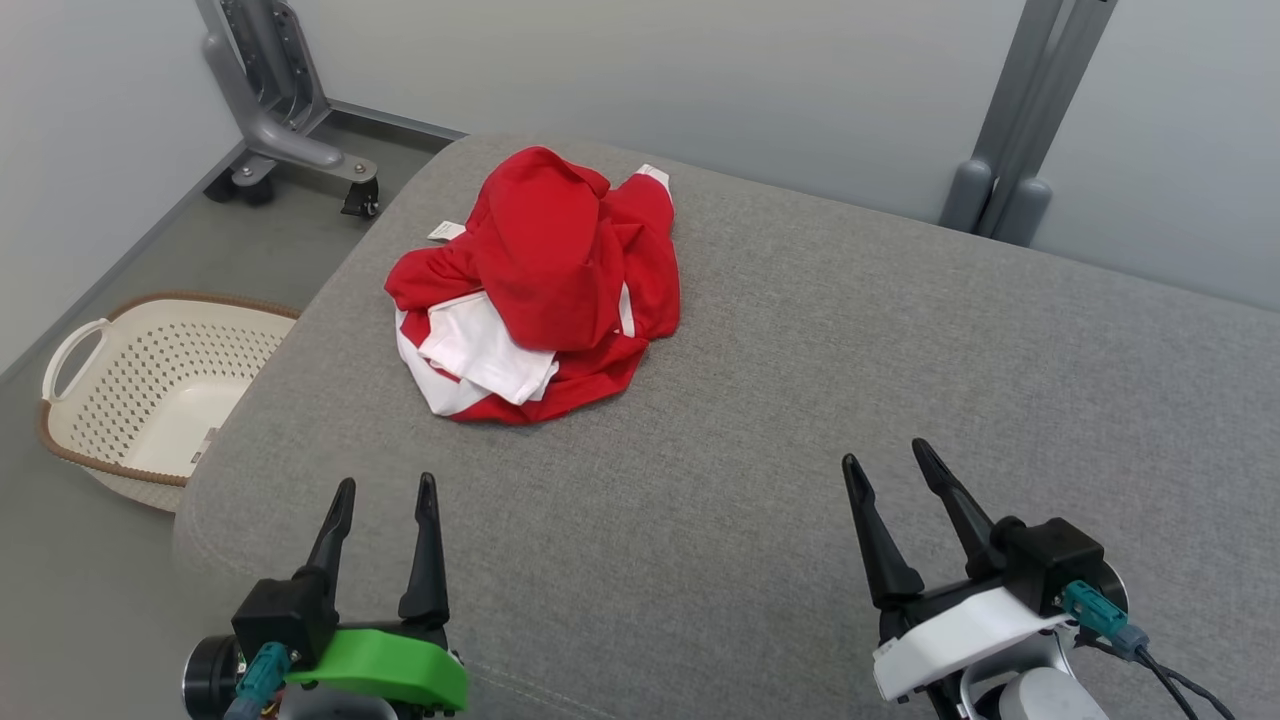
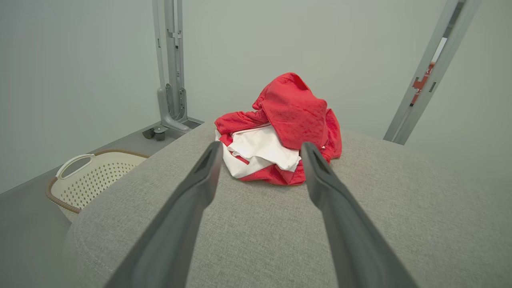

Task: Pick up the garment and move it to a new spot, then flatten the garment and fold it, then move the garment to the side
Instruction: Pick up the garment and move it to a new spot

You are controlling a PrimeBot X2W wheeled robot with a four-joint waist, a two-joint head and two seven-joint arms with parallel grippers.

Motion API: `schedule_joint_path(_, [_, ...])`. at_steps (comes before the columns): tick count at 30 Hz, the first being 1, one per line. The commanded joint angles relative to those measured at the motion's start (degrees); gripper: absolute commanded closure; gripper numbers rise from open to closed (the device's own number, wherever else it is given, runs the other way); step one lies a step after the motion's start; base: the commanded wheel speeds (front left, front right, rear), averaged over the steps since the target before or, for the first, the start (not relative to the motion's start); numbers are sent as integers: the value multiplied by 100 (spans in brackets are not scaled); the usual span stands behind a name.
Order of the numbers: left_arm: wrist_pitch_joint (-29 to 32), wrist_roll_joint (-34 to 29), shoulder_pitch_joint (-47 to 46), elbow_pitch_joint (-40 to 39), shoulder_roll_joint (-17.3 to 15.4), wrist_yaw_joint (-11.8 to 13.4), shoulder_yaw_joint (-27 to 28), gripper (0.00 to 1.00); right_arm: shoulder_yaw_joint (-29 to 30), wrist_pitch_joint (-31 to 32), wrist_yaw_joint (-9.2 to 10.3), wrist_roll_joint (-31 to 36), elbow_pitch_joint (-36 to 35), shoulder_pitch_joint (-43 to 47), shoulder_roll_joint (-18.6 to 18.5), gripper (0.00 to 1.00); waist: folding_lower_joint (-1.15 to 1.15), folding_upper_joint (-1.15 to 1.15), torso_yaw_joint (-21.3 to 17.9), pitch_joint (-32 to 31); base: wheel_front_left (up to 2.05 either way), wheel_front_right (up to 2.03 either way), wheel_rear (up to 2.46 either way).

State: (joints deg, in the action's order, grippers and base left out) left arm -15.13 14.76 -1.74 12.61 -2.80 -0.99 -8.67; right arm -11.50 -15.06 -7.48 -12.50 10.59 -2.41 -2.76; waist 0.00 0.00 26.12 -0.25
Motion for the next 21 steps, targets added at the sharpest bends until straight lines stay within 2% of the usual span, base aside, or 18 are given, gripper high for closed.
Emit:
schedule_joint_path(1, [-4, -7, 95, -26, -16, 23, 35, 0, -2, -19, -2, -19, 20, 58, -22, 0, 0, 0, 47, -22, 0, 0, 0])
schedule_joint_path(12, [-4, 85, 71, -153, -17, 159, 106, 0, 14, -18, -2, 95, 41, 52, -21, 0, 0, 0, -100, 57, 0, 0, 0])
schedule_joint_path(19, [-3, -238, -412, 10, -34, 233, 274, 0, 180, -19, -2, 351, -87, -195, -24, 0, 0, 0, -263, 561, 0, 0, 0])
schedule_joint_path(21, [-3, -297, -635, 194, -64, 161, 305, 0, 273, -18, -2, 486, -144, -298, -23, 0, 0, 0, -336, 816, 0, 0, 0])
